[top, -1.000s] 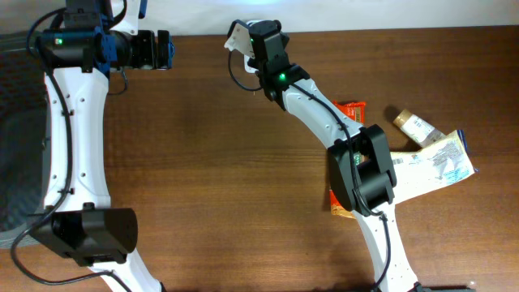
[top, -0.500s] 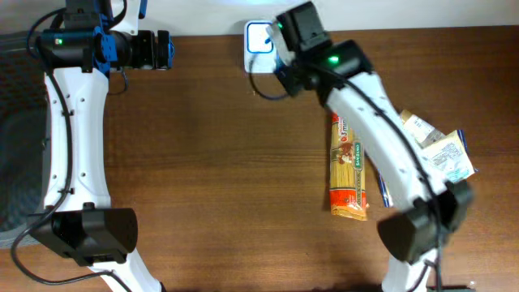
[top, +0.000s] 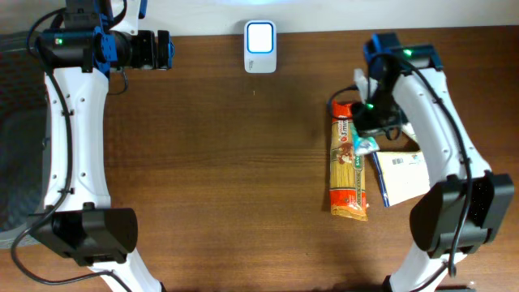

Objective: Scan the item barcode
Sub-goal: 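Place the green box beside the pasta bag and release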

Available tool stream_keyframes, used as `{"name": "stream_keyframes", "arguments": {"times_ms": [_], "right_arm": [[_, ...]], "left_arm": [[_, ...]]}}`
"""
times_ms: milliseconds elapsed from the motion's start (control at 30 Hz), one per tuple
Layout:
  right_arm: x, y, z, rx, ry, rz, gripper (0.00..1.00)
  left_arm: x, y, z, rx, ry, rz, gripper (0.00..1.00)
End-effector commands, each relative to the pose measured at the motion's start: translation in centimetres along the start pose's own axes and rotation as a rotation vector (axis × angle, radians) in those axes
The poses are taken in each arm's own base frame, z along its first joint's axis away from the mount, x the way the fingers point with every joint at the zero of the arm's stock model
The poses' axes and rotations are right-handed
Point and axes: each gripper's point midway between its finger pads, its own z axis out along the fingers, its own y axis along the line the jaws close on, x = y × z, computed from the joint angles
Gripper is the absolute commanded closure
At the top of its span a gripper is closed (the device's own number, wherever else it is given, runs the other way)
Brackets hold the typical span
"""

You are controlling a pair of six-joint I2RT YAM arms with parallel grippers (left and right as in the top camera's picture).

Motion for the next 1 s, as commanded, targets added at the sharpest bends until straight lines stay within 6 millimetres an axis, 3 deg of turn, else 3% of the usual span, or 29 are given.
{"name": "stream_keyframes", "arguments": {"times_ms": [0, 33, 100, 167, 200, 300, 433, 500, 567, 700, 967], "right_arm": [[2.0, -1.2, 3.2, -0.029, 0.079, 0.045, 0.88], [2.4, -1.6, 3.7, -0.034, 0.093, 0.042, 0.76], [2.5, -1.9, 3.9, -0.043, 0.093, 0.024, 0.35], [2.0, -1.5, 3.2, -0.067, 0.07, 0.009, 0.18], [1.7, -0.8, 2.4, -0.11, 0.048, -0.013, 0.02], [0.8, 0.6, -1.6, -0.178, -0.056, -0.056, 0.01], [1.1, 2.1, -11.4, -0.204, -0.339, -0.069, 0.01], [2.9, 2.9, -16.0, -0.237, -0.478, -0.038, 0.01], [6.3, 3.4, -20.5, -0.255, -0.615, 0.036, 0.01], [10.8, 2.3, -24.6, -0.151, -0.792, 0.035, 0.01], [18.6, 0.1, -29.2, 0.035, -1.04, 0.1, 0.02]], "left_arm": [[-0.5, -0.1, -0.9, 0.001, -0.023, 0.019, 0.01], [-0.5, -0.1, -0.9, 0.001, -0.023, 0.019, 0.01], [-0.5, -0.1, -0.9, 0.001, -0.023, 0.019, 0.01], [-0.5, -0.1, -0.9, 0.001, -0.023, 0.019, 0.01], [-0.5, -0.1, -0.9, 0.001, -0.023, 0.019, 0.01], [-0.5, -0.1, -0.9, 0.001, -0.023, 0.019, 0.01], [-0.5, -0.1, -0.9, 0.001, -0.023, 0.019, 0.01], [-0.5, -0.1, -0.9, 0.001, -0.023, 0.019, 0.01], [-0.5, -0.1, -0.9, 0.001, -0.023, 0.019, 0.01], [-0.5, -0.1, -0.9, 0.001, -0.023, 0.019, 0.01], [-0.5, -0.1, -0.9, 0.001, -0.023, 0.019, 0.01]]}}
